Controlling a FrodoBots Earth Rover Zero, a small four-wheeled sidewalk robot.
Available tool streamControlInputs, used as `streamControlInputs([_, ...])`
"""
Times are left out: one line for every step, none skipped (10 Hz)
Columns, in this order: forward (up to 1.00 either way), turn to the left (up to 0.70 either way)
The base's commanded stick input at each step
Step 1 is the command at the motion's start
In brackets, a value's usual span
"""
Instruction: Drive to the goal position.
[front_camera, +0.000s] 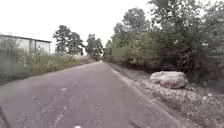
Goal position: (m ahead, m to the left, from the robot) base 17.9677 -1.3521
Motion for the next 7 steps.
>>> streamControlInputs([0.07, 0.0])
streamControlInputs([0.07, 0.0])
streamControlInputs([0.07, 0.0])
streamControlInputs([0.07, 0.0])
streamControlInputs([0.07, 0.0])
streamControlInputs([0.07, 0.0])
streamControlInputs([0.07, 0.0])
